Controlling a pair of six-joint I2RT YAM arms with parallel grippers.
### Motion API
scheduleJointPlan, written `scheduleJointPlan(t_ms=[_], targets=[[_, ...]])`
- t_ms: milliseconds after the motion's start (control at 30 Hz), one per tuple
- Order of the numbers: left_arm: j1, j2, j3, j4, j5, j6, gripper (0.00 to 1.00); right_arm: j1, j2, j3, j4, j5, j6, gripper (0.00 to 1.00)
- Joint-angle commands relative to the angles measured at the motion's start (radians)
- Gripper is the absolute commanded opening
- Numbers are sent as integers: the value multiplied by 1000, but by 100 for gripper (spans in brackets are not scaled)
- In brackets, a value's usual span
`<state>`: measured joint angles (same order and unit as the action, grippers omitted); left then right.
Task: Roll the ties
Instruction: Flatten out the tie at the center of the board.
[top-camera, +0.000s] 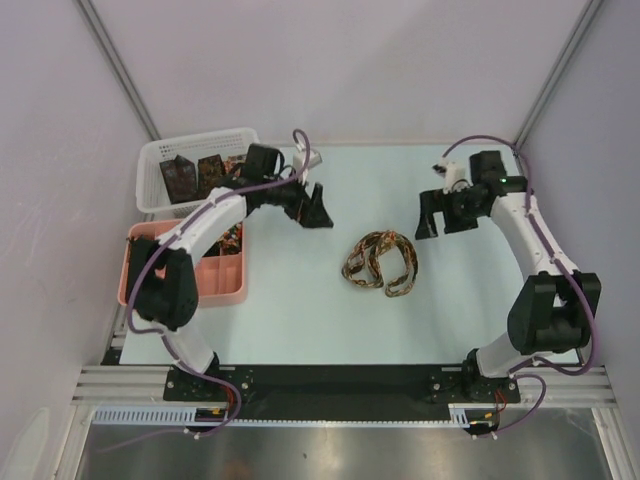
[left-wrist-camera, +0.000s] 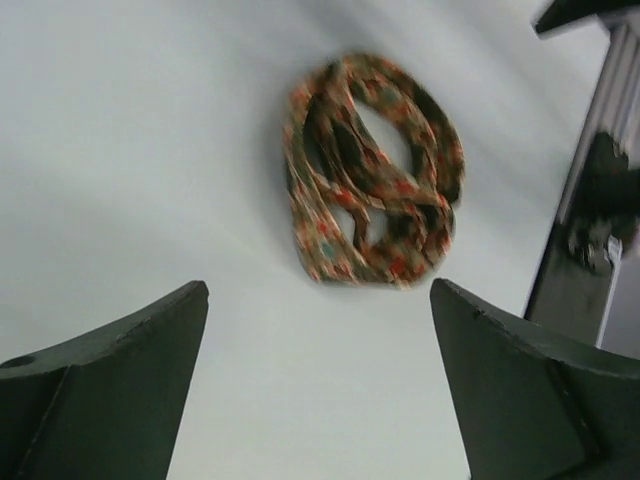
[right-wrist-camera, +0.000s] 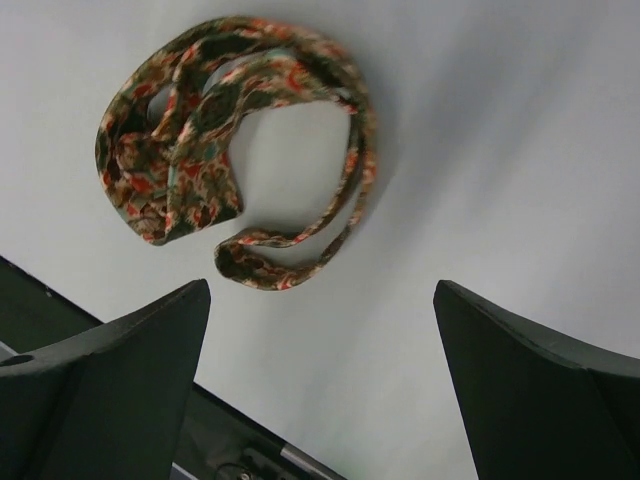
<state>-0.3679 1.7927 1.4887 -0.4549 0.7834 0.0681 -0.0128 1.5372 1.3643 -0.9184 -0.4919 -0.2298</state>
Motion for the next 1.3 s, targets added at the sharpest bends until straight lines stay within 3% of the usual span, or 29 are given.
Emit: scheduleJointPlan(t_ms=[0,67,167,300,433,633,767,933,1000,1100,1133,1167,1267], targets=[[-42,-209,-246,14,74,151,95,177,-43,-44,67,127,-77,100],[-26,-268,-406,96,112,87,95,309,-45,-56,107,211,-147,100],[4,-369,-520,217,172,-31,96,446,-49,-91,157,346,-320,100],[56,-452,-536,220,148,-92,96,653,-55,-128,153,391,-515,100],[153,-515,-539,237,142,-174,96,773,-17,-136,89,372,-606,99],[271,-584,-542,236,142,-222,96,794,89,-139,52,349,-620,88],[287,-616,-544,214,132,-209,96,795,135,-145,58,311,-606,69],[294,-639,-519,190,99,-176,96,797,216,-148,142,308,-553,67],[305,-650,-521,188,89,-166,96,795,235,-137,176,322,-540,58],[325,-674,-542,186,112,-159,96,772,255,-63,207,285,-476,34],[331,-691,-550,190,132,-156,96,755,255,-30,205,259,-447,12],[343,-700,-565,194,149,-140,95,734,255,5,210,233,-360,0],[342,-743,-603,203,189,-82,95,587,253,168,233,87,-178,0]])
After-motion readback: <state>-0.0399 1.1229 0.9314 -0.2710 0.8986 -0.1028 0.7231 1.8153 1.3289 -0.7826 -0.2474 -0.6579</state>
